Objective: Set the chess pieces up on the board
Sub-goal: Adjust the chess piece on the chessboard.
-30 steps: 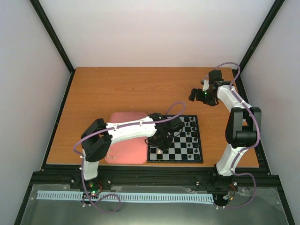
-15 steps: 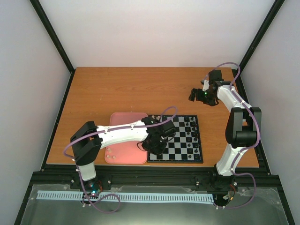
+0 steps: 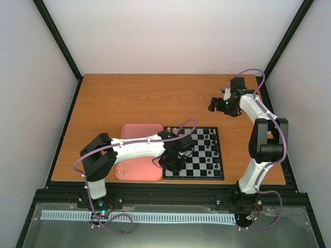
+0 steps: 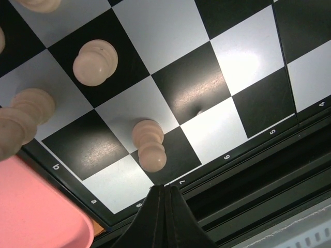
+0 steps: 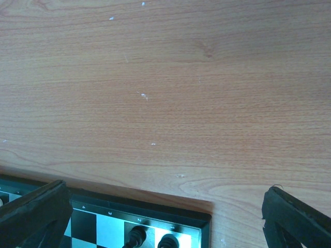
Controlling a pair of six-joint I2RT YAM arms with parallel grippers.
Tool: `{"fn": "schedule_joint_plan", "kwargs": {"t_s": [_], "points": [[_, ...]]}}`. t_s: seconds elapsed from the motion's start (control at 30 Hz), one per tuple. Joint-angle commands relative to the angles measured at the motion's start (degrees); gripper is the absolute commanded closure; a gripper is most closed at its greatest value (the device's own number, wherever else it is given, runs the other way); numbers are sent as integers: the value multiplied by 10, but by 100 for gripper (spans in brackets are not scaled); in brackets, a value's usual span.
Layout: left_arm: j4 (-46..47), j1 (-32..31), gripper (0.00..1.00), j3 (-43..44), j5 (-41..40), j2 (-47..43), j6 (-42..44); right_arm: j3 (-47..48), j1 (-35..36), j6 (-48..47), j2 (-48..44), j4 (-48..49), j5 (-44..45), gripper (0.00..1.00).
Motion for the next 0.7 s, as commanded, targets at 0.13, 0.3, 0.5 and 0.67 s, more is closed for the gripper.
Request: {"fn": "schedule_joint_plan", "kwargs": {"t_s": [0.13,0.3,0.5,0.67], "points": [[14,-3,99,7,6,11,0,3,0,-1,3,5,0,0],[11,-2,99,8,-5,16,-3,5,0,-1,4,5,0,0],[10,-1,99,9,-17,22,-8,5,1,-1,5,5,0,0],[12,0,99,6,-22,23,-15,5,0,-1,5,5,-1,0]]}}
